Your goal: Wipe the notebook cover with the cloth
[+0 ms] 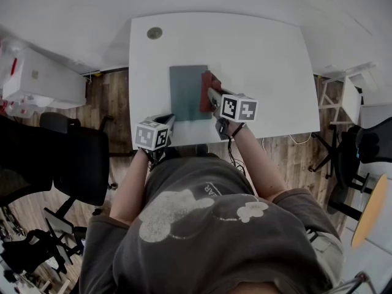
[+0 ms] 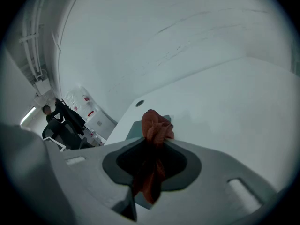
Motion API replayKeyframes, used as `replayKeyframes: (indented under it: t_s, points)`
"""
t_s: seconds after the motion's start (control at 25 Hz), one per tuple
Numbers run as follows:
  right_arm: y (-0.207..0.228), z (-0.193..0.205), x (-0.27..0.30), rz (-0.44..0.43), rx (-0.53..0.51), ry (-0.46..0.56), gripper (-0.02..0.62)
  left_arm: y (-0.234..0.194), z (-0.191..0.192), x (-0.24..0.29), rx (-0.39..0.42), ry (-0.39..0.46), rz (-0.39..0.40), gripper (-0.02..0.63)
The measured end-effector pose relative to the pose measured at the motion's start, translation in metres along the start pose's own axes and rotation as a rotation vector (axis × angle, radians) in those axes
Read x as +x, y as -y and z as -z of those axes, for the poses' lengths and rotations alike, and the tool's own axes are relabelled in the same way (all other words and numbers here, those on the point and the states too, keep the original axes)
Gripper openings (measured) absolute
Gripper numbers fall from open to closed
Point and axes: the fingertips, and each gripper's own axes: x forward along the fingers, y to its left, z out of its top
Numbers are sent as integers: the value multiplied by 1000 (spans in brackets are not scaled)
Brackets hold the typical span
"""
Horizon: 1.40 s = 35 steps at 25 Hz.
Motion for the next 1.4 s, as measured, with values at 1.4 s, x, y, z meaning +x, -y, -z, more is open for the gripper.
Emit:
replayKeyframes:
  t_s: [1.4]
  points:
    - [-91,57,26,-188,-55,-102,91,-5,2,-18,1,11,2,-3]
